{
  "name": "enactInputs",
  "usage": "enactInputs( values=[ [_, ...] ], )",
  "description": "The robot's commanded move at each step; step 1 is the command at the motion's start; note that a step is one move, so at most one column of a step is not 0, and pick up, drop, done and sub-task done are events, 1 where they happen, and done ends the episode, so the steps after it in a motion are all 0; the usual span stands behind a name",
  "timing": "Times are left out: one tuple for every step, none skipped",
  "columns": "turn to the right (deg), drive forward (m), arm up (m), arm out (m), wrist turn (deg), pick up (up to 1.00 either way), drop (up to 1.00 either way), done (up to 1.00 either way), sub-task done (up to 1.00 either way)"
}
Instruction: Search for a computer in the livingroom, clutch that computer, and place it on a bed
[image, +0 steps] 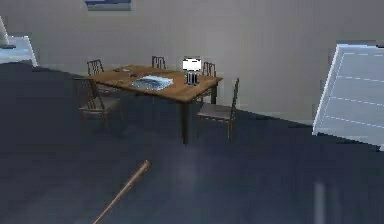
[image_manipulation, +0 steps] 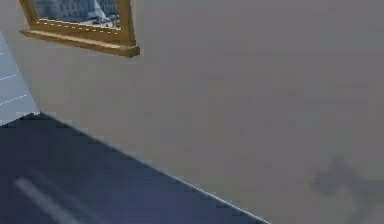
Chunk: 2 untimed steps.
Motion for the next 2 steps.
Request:
enactInputs(
  values=[
    [-45.0,0.0,0.0,0.0,0.0,0.0,0.0,0.0,0.0],
    [-45.0,0.0,0.0,0.0,0.0,0.0,0.0,0.0,0.0]
  ],
)
